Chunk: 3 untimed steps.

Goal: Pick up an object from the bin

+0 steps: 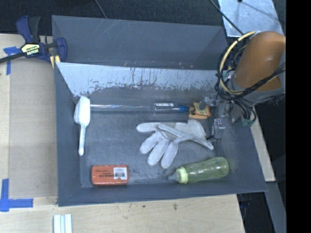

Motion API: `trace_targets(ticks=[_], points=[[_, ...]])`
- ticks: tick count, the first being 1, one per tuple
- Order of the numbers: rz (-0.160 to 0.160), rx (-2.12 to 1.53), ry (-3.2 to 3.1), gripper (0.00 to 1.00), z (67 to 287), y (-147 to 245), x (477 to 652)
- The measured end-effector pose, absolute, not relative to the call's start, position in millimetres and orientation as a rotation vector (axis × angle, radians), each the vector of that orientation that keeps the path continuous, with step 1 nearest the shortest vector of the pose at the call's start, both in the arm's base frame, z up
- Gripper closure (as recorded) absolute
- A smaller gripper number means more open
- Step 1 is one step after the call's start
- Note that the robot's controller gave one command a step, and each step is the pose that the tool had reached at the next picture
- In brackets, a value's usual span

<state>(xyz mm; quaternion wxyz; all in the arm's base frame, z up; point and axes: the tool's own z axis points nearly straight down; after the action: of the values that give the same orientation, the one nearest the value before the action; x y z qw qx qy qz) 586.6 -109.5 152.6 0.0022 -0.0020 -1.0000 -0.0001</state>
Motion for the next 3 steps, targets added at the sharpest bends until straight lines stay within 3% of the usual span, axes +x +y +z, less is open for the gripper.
trace_targets(ticks=[1,2,3], points=[[0.002,-0.001,-3.145,0.00,157.7,-109.1,588.6],[0.000,-0.167,-3.143,0.00,91.4,-114.8,573.4],[-0.001,-0.288,-3.127,0.00,87.1,-113.5,569.0]])
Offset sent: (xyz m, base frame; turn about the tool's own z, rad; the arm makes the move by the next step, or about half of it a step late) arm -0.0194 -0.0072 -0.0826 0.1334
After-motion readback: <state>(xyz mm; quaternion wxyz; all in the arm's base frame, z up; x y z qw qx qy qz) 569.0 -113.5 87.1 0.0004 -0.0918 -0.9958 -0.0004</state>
